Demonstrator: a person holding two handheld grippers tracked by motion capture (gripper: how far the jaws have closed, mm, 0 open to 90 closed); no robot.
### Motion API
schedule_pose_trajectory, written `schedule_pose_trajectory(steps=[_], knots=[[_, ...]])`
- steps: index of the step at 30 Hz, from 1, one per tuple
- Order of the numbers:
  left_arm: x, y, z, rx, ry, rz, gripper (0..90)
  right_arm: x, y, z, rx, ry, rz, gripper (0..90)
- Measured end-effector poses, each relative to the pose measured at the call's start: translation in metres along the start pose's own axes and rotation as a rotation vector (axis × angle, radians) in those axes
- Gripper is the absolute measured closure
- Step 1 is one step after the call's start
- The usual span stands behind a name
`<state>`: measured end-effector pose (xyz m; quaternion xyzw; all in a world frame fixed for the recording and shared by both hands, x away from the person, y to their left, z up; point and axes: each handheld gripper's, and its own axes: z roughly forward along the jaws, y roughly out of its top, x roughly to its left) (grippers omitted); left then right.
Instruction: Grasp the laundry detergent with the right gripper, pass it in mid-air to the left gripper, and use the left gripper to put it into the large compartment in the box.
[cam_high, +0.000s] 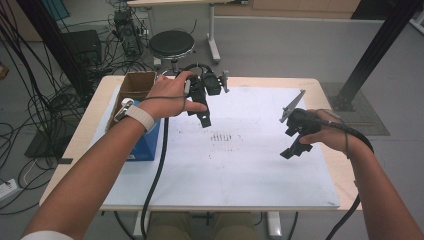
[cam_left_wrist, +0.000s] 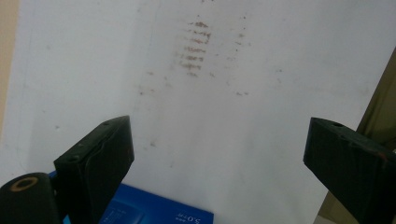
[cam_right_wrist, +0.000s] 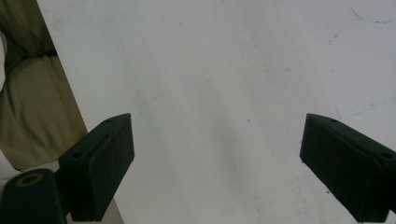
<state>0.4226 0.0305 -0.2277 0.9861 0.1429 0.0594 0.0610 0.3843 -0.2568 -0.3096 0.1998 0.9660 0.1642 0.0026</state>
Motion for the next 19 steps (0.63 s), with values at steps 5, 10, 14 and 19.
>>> schedule_pose_trajectory(steps=[5, 10, 14, 19], knots=[[0.0001, -0.0011, 0.0020, -0.001, -0.002, -0.003, 9.0, -0.0006, -0.0002, 0.0027, 0.003, 0.003, -0.001, 10.0], [0.0005, -0.0032, 0.0037, -0.002, -0.008, -0.013, 9.0, -0.0001, 0.0001, 0.0044, 0.002, 0.006, -0.004, 10.0], [0.0013, -0.0045, 0.0035, 0.000, -0.007, -0.014, 9.0, 0.0005, -0.0009, 0.0041, -0.001, 0.006, 0.002, 10.0], [0.0026, -0.0057, 0.0033, -0.005, -0.006, -0.021, 9.0, 0.0008, -0.0026, 0.0042, -0.004, 0.003, 0.001, 10.0]])
